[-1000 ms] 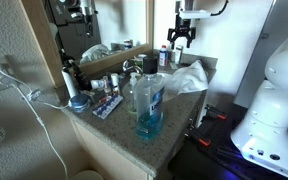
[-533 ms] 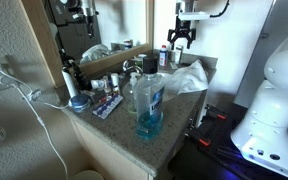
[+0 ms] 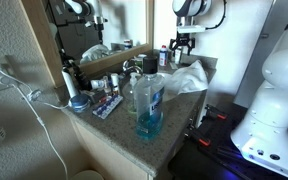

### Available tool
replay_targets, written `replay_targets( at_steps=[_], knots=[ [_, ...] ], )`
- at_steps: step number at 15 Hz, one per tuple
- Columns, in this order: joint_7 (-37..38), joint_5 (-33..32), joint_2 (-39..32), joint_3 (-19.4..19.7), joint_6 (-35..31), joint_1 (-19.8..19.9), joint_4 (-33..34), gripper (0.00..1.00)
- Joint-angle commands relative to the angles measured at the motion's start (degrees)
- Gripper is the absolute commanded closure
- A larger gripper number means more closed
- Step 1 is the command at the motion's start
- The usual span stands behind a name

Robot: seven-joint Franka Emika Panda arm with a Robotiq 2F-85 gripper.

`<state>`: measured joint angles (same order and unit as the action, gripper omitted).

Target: Move the white object near the white tube to the left

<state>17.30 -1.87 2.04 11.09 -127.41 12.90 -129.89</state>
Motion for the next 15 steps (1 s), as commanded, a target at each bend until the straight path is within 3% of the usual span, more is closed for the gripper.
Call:
replay_targets(
  at_steps=[1, 9, 15],
  knots=[
    [-0.07, 0.25, -6.84, 1.65, -1.07, 0.79, 5.96, 0.00],
    [-2.13, 3.95, -20.00, 3.84, -0.86, 2.45, 17.70, 0.00],
    [-6.43, 12.97, -26.33, 2.79, -0.36, 5.18, 23.67, 0.00]
  ],
)
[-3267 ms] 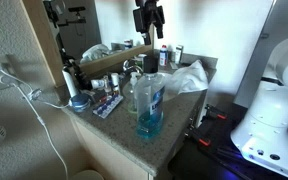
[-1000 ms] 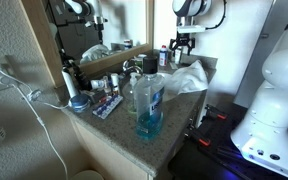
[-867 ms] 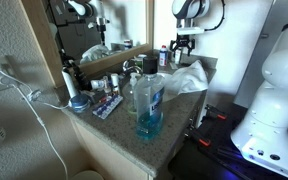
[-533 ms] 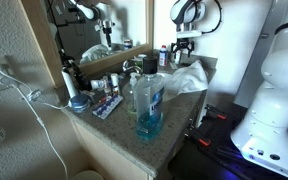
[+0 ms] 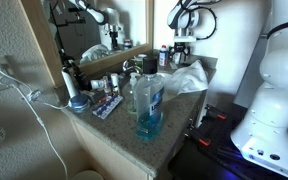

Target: Move the white object near the white tube to the left

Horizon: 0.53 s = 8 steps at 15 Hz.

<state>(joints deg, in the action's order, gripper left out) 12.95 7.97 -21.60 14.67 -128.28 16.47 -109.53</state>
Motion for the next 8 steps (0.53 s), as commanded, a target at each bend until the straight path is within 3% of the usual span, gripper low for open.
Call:
replay_targets(
  at_steps=[1, 8],
  knots=[
    [-2.58, 3.98, -3.31, -0.83, 0.40, 2.00, 3.68, 0.00],
    [-5.57, 10.27, -5.84, -1.68, -0.54, 4.58, 3.81, 0.00]
  ],
)
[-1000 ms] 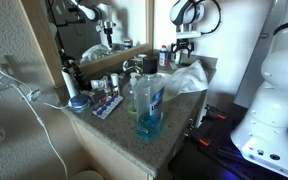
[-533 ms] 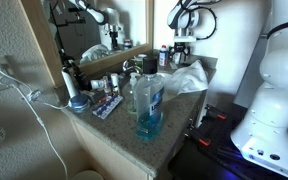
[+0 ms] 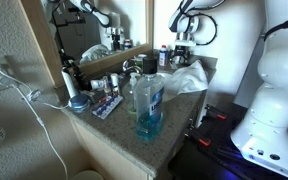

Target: Move the white object near the white tube to the left

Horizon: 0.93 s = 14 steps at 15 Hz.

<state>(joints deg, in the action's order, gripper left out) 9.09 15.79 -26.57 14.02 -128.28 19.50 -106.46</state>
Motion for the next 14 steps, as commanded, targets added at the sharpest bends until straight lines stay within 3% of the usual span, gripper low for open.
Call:
replay_targets(
  at_steps=[1, 2, 10, 12, 14],
  knots=[
    [-1.82, 3.03, -1.00, -1.04, -0.62, 1.79, 0.59, 0.25],
    [-2.08, 3.39, -1.11, -1.01, -0.70, 1.92, 0.48, 0.26],
    [-1.84, 4.46, -1.42, -0.94, -1.81, 2.01, -0.90, 0.88],
    [-1.54, 4.16, -1.14, -0.92, -2.22, 1.67, -1.20, 0.98],
    [-1.44, 3.93, -0.99, -0.83, -2.58, 1.54, -1.51, 1.00]
  ],
)
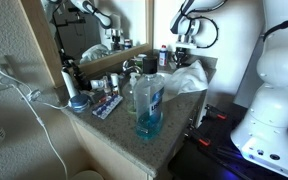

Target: Move the white object near the white tube to the left

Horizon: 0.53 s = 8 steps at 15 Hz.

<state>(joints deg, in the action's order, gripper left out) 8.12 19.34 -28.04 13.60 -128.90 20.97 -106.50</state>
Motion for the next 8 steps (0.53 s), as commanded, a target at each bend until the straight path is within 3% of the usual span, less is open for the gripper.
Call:
replay_targets(
  at_steps=[1, 5, 8],
  knots=[
    [-0.48, 0.41, 0.52, -0.42, -2.16, 0.08, -1.65, 0.98],
    [-0.16, 0.08, 0.66, -0.31, -2.53, -0.16, -1.84, 0.94],
    [-0.13, 0.55, 1.29, -0.49, -2.77, -0.16, -2.10, 0.96]
  ],
)
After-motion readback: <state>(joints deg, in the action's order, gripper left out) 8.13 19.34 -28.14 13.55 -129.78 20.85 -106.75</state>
